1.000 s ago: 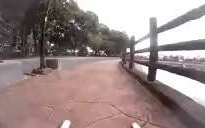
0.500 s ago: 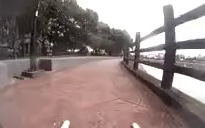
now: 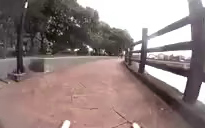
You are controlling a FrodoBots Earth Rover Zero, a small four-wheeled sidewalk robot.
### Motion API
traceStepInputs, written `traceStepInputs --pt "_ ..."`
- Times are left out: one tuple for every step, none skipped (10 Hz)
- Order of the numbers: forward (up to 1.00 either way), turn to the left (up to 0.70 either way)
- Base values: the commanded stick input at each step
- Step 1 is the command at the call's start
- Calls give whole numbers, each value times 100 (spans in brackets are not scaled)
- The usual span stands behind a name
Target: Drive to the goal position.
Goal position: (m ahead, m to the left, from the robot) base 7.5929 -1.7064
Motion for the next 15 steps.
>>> traceStepInputs --pt "100 -1" --pt "100 0" --pt "100 0" --pt "100 0" --pt "100 0" --pt "100 0" --pt "100 0" --pt "100 0" --pt "100 0" --pt "100 0" --pt "100 0" --pt "100 0" --pt "100 0" --pt "100 0" --pt "100 0"
